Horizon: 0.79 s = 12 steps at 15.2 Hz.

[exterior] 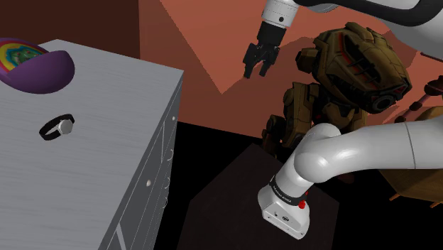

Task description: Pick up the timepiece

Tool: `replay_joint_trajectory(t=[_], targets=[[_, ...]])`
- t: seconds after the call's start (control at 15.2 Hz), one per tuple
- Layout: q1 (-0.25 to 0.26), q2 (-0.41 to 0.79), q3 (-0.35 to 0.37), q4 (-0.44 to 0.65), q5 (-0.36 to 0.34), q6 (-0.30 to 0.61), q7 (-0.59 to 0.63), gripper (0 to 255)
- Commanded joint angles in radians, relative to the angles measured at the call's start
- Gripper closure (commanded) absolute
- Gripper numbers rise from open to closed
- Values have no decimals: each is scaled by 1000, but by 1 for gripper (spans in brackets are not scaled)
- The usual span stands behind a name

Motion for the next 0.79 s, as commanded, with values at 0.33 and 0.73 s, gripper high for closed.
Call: replay_joint_trajectory(t=[0.33, 0.73], targets=[[31, 49, 111, 4, 80, 54, 143, 0], [60, 153, 241, 52, 154, 128, 310, 0]])
